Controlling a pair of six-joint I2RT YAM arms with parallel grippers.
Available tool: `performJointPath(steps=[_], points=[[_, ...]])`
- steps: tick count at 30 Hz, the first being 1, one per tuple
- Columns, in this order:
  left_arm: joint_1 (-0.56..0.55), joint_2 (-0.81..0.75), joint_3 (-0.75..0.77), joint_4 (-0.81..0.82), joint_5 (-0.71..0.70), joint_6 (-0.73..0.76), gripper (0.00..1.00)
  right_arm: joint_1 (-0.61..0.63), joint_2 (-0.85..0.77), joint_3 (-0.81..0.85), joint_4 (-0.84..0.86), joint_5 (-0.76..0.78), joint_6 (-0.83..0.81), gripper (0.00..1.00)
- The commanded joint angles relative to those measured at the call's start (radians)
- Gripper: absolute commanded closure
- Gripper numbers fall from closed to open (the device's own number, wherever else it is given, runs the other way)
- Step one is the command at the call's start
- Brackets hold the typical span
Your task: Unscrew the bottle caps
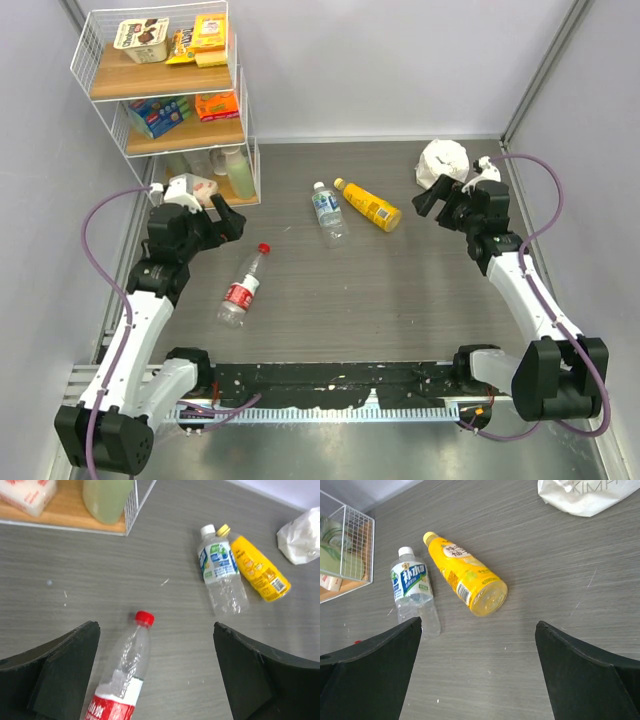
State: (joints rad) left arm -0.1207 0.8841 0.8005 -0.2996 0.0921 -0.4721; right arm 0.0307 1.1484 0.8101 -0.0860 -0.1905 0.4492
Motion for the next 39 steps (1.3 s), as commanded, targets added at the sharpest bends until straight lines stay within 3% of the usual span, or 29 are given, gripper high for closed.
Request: performJointPath(steps=[1,10,15,22,29,39], points=[[0.0,-0.005,0.046,-0.16,0.035,-0.003,0.0,-0.002,-0.052,0.038,-0.023,-0.036,-0.018,0.0],[0.0,0.104,0.086,-0.407,0.031,-0.014,0.0,0.0,-0.042,0.028,-0.015,-0.086,0.0,0.0],[-0.011,0.133,0.068,-0.427,-0.032,-0.025,0.0,0.002,-0.032,0.026,-0.014,-0.095,0.006,0.0],[-0.146,0.229,0.065,-0.438,-0.156,-0.046,0.0,0.011,-0.001,0.026,-0.011,-0.129,0.005,0.0],[-0.266,0.338,0.043,-0.411,-0.183,-0.053,0.0,0.029,0.028,0.029,-0.015,-0.135,-0.003,0.0],[-0.437,0.452,-0.037,-0.319,-0.14,-0.103,0.18,0.063,0.062,0.052,-0.034,-0.15,-0.001,0.0]])
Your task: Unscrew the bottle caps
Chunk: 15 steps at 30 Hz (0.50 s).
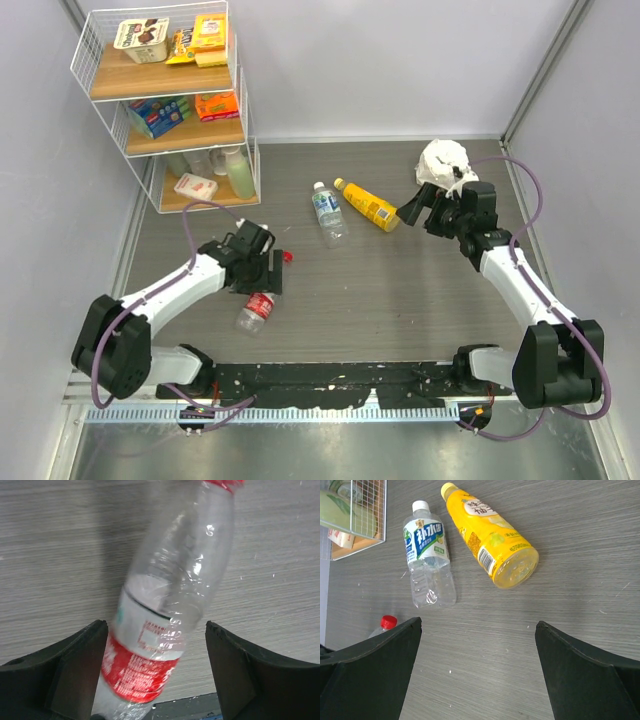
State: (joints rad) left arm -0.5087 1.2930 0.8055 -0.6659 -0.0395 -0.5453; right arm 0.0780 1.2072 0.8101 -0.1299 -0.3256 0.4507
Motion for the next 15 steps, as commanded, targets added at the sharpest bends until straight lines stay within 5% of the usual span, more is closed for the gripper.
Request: performJointPath(steps=[1,11,15], points=[[-0.059,0.054,-0.051,0.06,-0.005,-0.036,0.21,0.02,0.003,0.055,0.01,-0.015,-0.003,0.0],[-0.154,0.112,-0.078,0.149,0.009,-0.082,0.54,0.046,0.012,0.122,-0.043,-0.009,-0.012,0.0],[-0.154,0.077,-0.037,0.155,0.006,-0.056,0.57,0.066,0.011,0.176,-0.068,-0.015,-0.009,0.0]])
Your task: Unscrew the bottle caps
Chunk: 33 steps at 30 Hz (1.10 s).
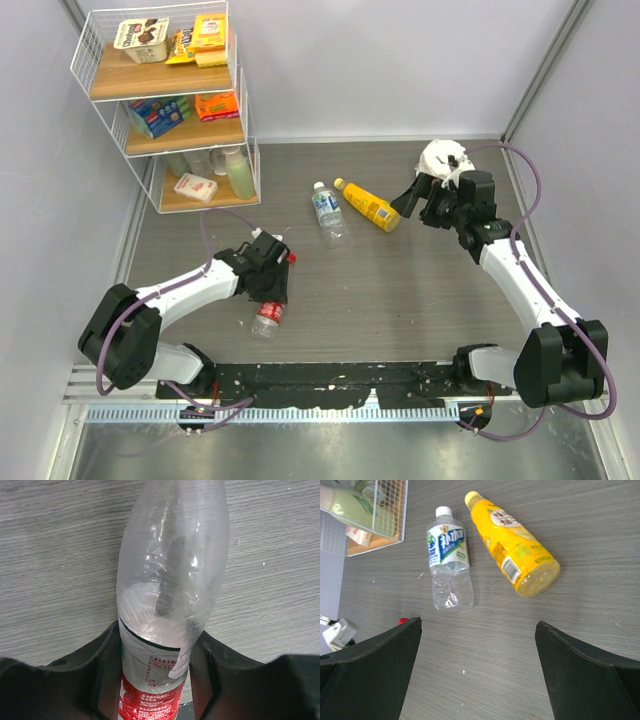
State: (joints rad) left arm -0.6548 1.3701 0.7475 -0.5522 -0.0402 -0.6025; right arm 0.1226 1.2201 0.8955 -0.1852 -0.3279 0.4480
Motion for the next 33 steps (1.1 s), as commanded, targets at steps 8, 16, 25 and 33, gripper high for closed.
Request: performJointPath(steps=[8,16,25,33], points=[[-0.009,-0.17,0.133,0.084,0.219,0.096,0.53,0.089,-0.01,0.166,0.065,-0.167,0.124,0.0],[-0.008,-0.35,0.157,0.199,0.436,0.058,0.5,0.288,-0.021,0.183,0.243,-0.241,0.277,0.0],[-0.011,-0.422,0.214,0.196,0.497,0.043,0.5,0.442,0.035,0.226,0.283,-0.221,0.376,0.18],[-0.011,-0.428,0.222,0.195,0.514,0.038,0.5,0.491,0.065,0.235,0.273,-0.204,0.374,0.51]])
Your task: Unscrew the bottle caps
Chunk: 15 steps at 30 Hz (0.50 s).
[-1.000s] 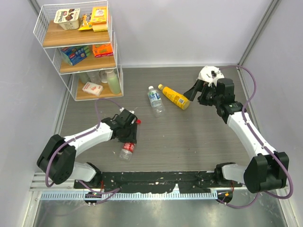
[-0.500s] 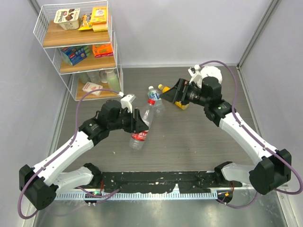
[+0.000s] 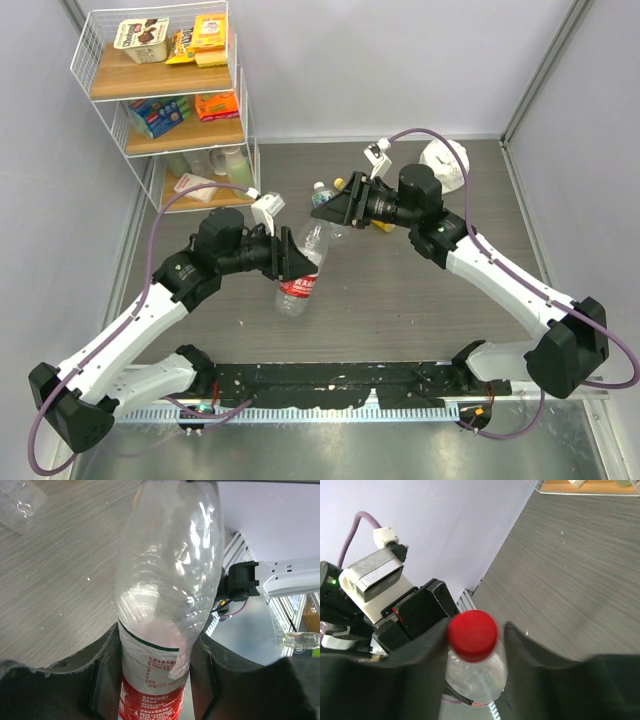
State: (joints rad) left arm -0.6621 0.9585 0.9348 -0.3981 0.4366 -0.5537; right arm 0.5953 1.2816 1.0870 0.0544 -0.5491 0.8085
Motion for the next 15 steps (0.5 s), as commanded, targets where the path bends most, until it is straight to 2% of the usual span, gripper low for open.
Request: performJointPath(steps=[1,2,3,6,7,10,15], points=[[-0.004,-0.017,0.032,0.041,0.039,-0.009,0.5,0.023,0.005,0.042,0.035,0.02,0.021,0.63],[-0.004,-0.015,0.03,0.041,0.036,-0.009,0.5,0.024,0.005,0.039,0.036,0.021,0.021,0.71],[-0.005,-0.017,0.03,0.039,0.034,-0.009,0.48,0.027,0.004,0.039,0.035,0.031,0.021,0.84],[-0.004,-0.029,0.021,0.036,0.024,-0.008,0.32,0.028,-0.008,0.034,0.025,0.06,0.015,0.97],[-0.004,-0.033,0.016,0.035,0.021,-0.009,0.24,0.028,-0.016,0.036,0.016,0.067,0.006,0.98],[-0.004,-0.043,-0.007,0.035,0.024,-0.008,0.15,0.028,-0.033,0.039,0.002,0.115,-0.006,0.98],[-0.024,-0.037,-0.05,0.041,0.036,-0.003,0.13,0.028,-0.039,0.065,-0.014,0.141,-0.012,0.99]])
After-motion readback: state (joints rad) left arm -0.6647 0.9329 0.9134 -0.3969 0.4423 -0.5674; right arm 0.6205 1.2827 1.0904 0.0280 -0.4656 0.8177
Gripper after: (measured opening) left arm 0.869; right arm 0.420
